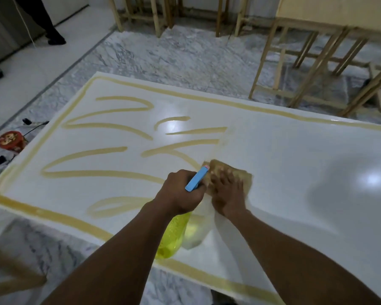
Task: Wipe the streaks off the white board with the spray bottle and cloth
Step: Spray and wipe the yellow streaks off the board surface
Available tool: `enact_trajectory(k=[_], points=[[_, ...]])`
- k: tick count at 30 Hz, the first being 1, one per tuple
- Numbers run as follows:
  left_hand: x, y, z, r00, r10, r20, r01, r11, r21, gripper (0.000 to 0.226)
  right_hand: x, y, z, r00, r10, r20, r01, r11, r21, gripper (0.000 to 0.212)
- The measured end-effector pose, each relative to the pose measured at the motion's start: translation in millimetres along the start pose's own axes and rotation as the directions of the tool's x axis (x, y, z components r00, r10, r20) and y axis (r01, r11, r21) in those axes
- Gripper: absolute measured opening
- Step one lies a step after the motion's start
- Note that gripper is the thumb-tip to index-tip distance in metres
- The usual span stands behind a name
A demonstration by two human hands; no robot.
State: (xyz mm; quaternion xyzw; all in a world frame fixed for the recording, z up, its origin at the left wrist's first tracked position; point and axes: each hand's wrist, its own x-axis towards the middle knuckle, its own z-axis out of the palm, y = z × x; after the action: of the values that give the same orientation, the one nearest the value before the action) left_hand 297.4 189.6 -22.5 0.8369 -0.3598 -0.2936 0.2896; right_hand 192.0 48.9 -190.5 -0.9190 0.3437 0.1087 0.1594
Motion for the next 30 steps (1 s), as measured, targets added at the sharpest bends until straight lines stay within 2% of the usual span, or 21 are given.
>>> enact_trajectory(k=[2, 5, 7, 8, 9, 11, 13, 15, 16, 18, 19, 21, 23, 25, 26, 27, 28, 30], points=[[-30, -10, -6, 1.0, 0.017, 0.005, -0.017, 1.0, -0.019, 0.03, -54, -37, 25, 0.998, -0.023, -0.06, 0.028, 0.996, 0.082, 0.064], [-75, -29, -13, 1.0, 0.019, 0.009, -0.019, 1.0, -0.011, 0.035, -127, -92, 59, 0.997, -0.071, 0.026, 0.064, 0.977, 0.204, 0.058], [-108, -41, -21, 1.0, 0.008, 0.022, -0.008, 1.0, -0.021, 0.036, -150, -116, 56, 0.996, -0.078, -0.035, 0.085, 0.954, 0.289, 0.049], [-118, -45, -25, 0.999, -0.007, 0.037, 0.008, 0.999, -0.046, 0.034, -149, -116, 43, 0.999, -0.02, -0.028, 0.029, 0.926, 0.375, 0.041], [-127, -49, -29, 0.999, -0.021, 0.047, 0.024, 0.997, -0.07, 0.033, -148, -114, 22, 0.998, 0.022, 0.053, -0.046, 0.86, 0.509, 0.03], [-135, -55, -36, 0.998, -0.037, 0.048, 0.041, 0.996, -0.081, 0.035, -139, -95, -17, 0.972, 0.161, 0.173, -0.235, 0.594, 0.769, 0.022], [-139, -57, -41, 0.999, -0.012, 0.045, 0.014, 0.999, -0.041, 0.038, -139, -76, -53, 0.945, 0.176, 0.276, -0.309, 0.197, 0.931, 0.031], [-137, -51, -41, 0.999, 0.029, 0.046, -0.029, 1.0, -0.01, 0.039, -144, -61, -79, 0.944, 0.08, 0.319, -0.296, -0.216, 0.93, 0.032], [-133, -49, -40, 0.998, 0.039, 0.047, -0.039, 0.999, -0.006, 0.04, -146, -56, -88, 0.944, 0.028, 0.329, -0.296, -0.371, 0.88, 0.033], [-118, -42, -38, 0.999, 0.037, 0.039, -0.036, 0.999, -0.026, 0.042, -137, -46, -92, 0.949, -0.02, 0.314, -0.268, -0.574, 0.774, 0.04], [-108, -38, -38, 0.999, 0.033, 0.034, -0.032, 0.999, -0.039, 0.042, -128, -42, -89, 0.956, -0.019, 0.294, -0.239, -0.634, 0.735, 0.044], [-85, -32, -35, 0.999, 0.026, 0.035, -0.023, 0.998, -0.065, 0.041, -104, -33, -83, 0.952, 0.011, 0.305, -0.22, -0.67, 0.709, 0.048], [-60, -25, -34, 0.999, 0.007, 0.05, -0.003, 0.997, -0.083, 0.04, -76, -23, -84, 0.935, 0.013, 0.353, -0.259, -0.656, 0.709, 0.049], [-33, -20, -36, 0.998, -0.001, 0.061, 0.006, 0.996, -0.087, 0.04, -42, -9, -99, 0.92, 0.039, 0.389, -0.292, -0.594, 0.75, 0.046], [-12, -18, -37, 0.998, -0.006, 0.066, 0.011, 0.997, -0.073, 0.04, -19, 2, -111, 0.913, 0.074, 0.401, -0.305, -0.531, 0.791, 0.043], [1, -16, -39, 0.998, -0.002, 0.062, 0.005, 0.999, -0.052, 0.04, 1, 13, -127, 0.918, 0.096, 0.385, -0.312, -0.423, 0.851, 0.041], [16, -12, -41, 0.998, -0.001, 0.057, 0.003, 0.999, -0.039, 0.04, 24, 23, -143, 0.928, 0.114, 0.356, -0.319, -0.255, 0.913, 0.042], [47, -8, -43, 0.999, -0.005, 0.041, 0.006, 1.0, -0.031, 0.039, 81, 40, -179, 0.958, 0.124, 0.258, -0.275, 0.156, 0.949, 0.045]])
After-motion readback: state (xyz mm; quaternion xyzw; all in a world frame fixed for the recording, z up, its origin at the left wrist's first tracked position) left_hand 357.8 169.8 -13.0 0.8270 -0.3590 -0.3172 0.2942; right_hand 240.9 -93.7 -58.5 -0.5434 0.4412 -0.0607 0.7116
